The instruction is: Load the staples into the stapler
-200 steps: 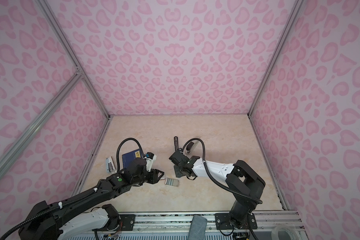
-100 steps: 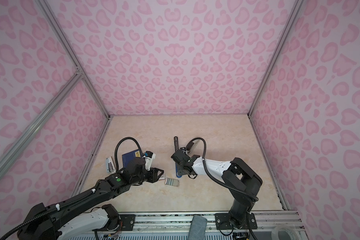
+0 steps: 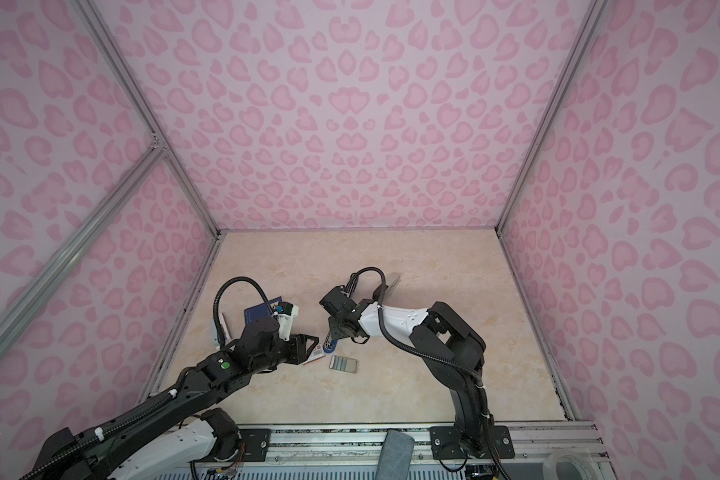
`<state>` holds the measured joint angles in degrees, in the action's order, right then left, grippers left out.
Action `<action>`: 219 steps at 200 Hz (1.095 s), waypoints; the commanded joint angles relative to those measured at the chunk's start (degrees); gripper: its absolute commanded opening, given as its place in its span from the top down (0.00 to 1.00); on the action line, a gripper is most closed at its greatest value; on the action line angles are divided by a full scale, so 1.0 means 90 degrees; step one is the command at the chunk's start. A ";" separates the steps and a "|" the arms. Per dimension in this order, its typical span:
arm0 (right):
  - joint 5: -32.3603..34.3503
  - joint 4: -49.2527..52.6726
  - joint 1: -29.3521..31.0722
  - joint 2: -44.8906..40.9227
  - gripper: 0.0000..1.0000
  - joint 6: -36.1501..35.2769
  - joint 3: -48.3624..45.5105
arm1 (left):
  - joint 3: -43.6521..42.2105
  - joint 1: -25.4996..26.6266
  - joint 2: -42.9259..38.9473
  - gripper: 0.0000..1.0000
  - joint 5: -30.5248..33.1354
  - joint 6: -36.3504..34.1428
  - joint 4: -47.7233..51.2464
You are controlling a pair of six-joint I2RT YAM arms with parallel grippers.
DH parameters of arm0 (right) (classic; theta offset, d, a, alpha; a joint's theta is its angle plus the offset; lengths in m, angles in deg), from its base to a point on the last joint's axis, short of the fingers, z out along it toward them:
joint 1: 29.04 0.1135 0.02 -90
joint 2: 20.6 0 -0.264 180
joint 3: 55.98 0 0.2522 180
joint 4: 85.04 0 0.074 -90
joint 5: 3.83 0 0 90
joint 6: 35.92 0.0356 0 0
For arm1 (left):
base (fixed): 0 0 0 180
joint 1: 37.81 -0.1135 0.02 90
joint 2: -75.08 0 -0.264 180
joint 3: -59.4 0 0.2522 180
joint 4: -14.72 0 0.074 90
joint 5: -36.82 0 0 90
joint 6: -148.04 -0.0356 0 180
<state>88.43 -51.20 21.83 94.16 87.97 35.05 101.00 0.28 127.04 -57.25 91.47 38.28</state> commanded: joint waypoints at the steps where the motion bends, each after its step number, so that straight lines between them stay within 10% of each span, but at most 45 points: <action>1: -0.0192 -0.0052 -0.0003 0.0295 0.75 -0.0123 0.0349 | -0.0036 -0.0102 -0.0080 0.49 0.0097 0.0104 0.0134; 121: -0.1083 -0.1251 -0.1056 -0.1611 0.57 -0.0152 -0.1611 | 0.1910 -0.0433 0.2326 0.36 0.0443 -0.0751 0.0314; 219: -0.1131 -0.2187 -0.2422 -0.0926 0.57 -0.0079 -0.1869 | 0.4109 -0.0433 0.5136 0.37 0.0141 -0.1565 0.0085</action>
<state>76.32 -68.10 1.52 84.81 86.07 18.03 134.15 -3.59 169.75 -54.76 80.48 40.46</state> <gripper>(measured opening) 0.429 0.633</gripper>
